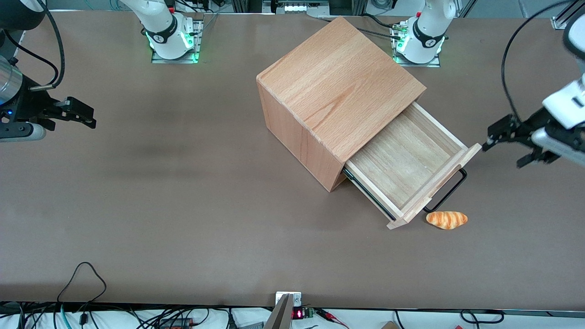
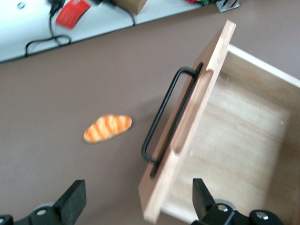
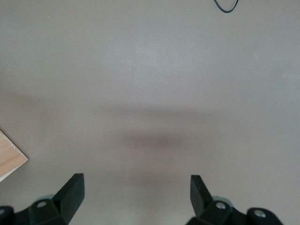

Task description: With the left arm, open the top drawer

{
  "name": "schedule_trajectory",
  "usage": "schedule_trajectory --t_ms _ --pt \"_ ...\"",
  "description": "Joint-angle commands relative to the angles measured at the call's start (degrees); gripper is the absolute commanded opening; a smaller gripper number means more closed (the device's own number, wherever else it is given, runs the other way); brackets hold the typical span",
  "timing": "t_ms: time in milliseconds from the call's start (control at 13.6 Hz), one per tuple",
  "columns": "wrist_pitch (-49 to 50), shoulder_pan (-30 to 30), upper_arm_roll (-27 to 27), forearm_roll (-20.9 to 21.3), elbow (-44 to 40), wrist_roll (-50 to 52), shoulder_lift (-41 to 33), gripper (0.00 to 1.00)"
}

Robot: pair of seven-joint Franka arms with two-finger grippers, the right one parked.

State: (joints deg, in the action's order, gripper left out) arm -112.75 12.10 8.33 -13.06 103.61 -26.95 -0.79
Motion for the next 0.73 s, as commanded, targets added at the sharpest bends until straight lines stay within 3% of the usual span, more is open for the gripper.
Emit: schedule_trajectory --t_ms 0,220,661 --pt "6.37 -0.32 0.11 5.65 1.24 7.41 -5.26 1.00" --pt "10.17 -1.46 0.02 9.45 2.20 12.00 -8.87 1.00" --pt "14.48 -2.08 -0.86 10.33 2.92 17.46 -11.26 1.00"
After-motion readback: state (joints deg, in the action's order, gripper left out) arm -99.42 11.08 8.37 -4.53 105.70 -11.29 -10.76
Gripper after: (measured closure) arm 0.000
